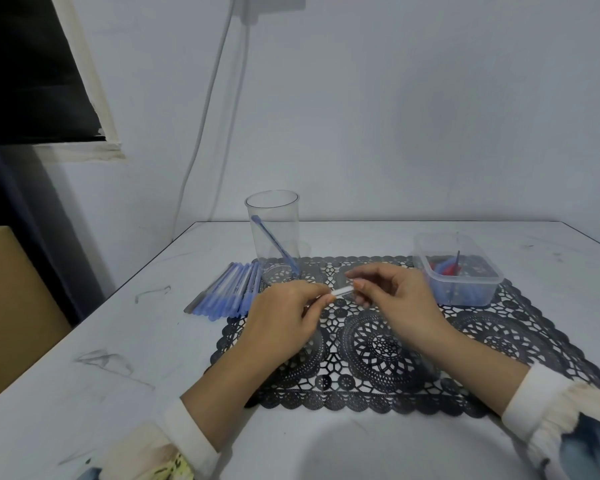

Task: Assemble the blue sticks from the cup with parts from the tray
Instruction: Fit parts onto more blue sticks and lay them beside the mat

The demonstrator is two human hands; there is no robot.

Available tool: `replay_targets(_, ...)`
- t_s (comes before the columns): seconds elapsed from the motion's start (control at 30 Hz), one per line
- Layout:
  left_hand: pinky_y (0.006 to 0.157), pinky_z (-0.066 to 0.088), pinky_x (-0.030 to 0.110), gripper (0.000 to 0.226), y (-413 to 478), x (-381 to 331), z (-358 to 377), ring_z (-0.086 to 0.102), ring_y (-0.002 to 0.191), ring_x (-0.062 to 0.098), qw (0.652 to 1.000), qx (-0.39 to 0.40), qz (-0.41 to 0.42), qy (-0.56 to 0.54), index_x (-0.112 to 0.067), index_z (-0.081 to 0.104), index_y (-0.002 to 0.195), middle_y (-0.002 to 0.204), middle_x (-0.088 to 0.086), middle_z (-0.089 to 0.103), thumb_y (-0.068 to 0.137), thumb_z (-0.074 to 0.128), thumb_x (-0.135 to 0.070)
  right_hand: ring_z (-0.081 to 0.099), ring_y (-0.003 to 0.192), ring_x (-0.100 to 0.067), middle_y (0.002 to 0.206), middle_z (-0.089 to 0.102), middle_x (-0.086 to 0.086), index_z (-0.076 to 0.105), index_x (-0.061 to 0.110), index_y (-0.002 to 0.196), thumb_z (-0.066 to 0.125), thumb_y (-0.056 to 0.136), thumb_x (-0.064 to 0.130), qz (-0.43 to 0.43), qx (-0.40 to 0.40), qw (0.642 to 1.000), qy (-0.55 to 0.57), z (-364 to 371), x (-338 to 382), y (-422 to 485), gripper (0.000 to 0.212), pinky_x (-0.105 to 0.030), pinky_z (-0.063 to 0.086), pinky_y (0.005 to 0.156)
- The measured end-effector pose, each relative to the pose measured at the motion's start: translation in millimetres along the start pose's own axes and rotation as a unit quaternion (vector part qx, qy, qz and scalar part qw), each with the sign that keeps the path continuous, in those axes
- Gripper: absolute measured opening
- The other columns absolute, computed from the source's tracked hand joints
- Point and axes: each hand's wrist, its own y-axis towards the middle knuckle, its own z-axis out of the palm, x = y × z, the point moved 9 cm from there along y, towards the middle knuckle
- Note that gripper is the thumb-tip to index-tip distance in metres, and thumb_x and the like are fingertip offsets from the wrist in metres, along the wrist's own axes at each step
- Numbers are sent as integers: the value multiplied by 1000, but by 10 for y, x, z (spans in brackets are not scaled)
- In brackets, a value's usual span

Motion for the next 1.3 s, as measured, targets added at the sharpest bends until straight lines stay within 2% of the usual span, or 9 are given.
replay_targets(0.17, 69, 53, 33, 22, -9, -20, 2, 60, 72, 6, 1000, -6, 12, -2, -26, 69, 106, 82, -10, 69, 90, 56, -35, 58, 56, -19, 65, 64, -9, 65, 10, 98, 50, 93, 6, -4, 3, 1000, 1, -5, -24, 12, 17, -22, 50, 53)
replay_targets(0.43, 67, 51, 26, 23, 9, 4, -71, 59, 71, 6, 999, -30, 17, -17, -24, 69, 108, 83, -10, 70, 90, 57, -32, 65, 72, -24, 76, 68, -9, 62, 17, 90, 55, 89, 6, -24, 23, 997, -71, 11, -12, 9, 13, -32, 55, 65)
replay_targets(0.6, 60, 54, 30, 21, -13, -85, -76, 59, 64, 5, 996, -45, 77, -6, -21, 70, 104, 75, -10, 69, 88, 59, -29, 63, 63, -25, 66, 66, -5, 63, 17, 74, 47, 88, 41, -84, 20, 980, -177, 1, 49, -28, 32, -49, 53, 65)
replay_targets(0.73, 57, 53, 29, 22, -7, -69, -68, 57, 60, 4, 996, -49, 79, -6, -22, 70, 104, 72, -11, 67, 89, 58, -31, 61, 58, -21, 65, 65, -7, 63, 16, 79, 40, 88, 44, -90, 18, 981, -169, 0, 67, -26, 38, -41, 51, 56)
replay_targets(0.87, 55, 50, 24, 21, 0, -52, -113, 53, 59, 1, 995, -68, 76, -9, -22, 71, 102, 71, -12, 67, 88, 58, -33, 60, 64, -29, 73, 65, -5, 57, 25, 96, 44, 92, 33, -117, 37, 979, -161, 51, 114, -47, 15, -44, 50, 58)
replay_targets(0.93, 55, 50, 24, 22, -5, -62, -122, 52, 58, 1, 994, -70, 79, -11, -22, 71, 101, 70, -12, 66, 87, 58, -33, 59, 60, -26, 69, 64, -3, 57, 26, 88, 46, 94, 25, -141, 39, 970, -193, 61, 143, -61, 12, -43, 49, 57)
replay_targets(1.1, 54, 54, 31, 35, -10, -101, -97, 58, 59, 5, 993, -65, 101, -21, -19, 71, 101, 71, -10, 68, 88, 47, -41, 55, 52, -16, 58, 62, -2, 59, 18, 68, 41, 91, 42, -154, 21, 958, -242, 12, 133, -35, 37, -36, 46, 55)
replay_targets(1.23, 56, 54, 32, 35, -8, -87, -123, 61, 63, 6, 991, -83, 108, -17, -19, 72, 99, 74, -9, 69, 87, 48, -42, 55, 57, -20, 65, 62, 1, 54, 27, 86, 40, 91, 38, -147, 63, 965, -209, 97, 104, -58, 19, -32, 45, 55)
replay_targets(1.3, 56, 54, 32, 35, -5, -78, -132, 61, 64, 7, 990, -87, 109, -21, -19, 72, 99, 74, -9, 70, 87, 49, -42, 50, 52, -11, 66, 61, 4, 52, 28, 91, 42, 94, 31, -168, 69, 957, -227, 117, 118, -66, 12, -24, 41, 52)
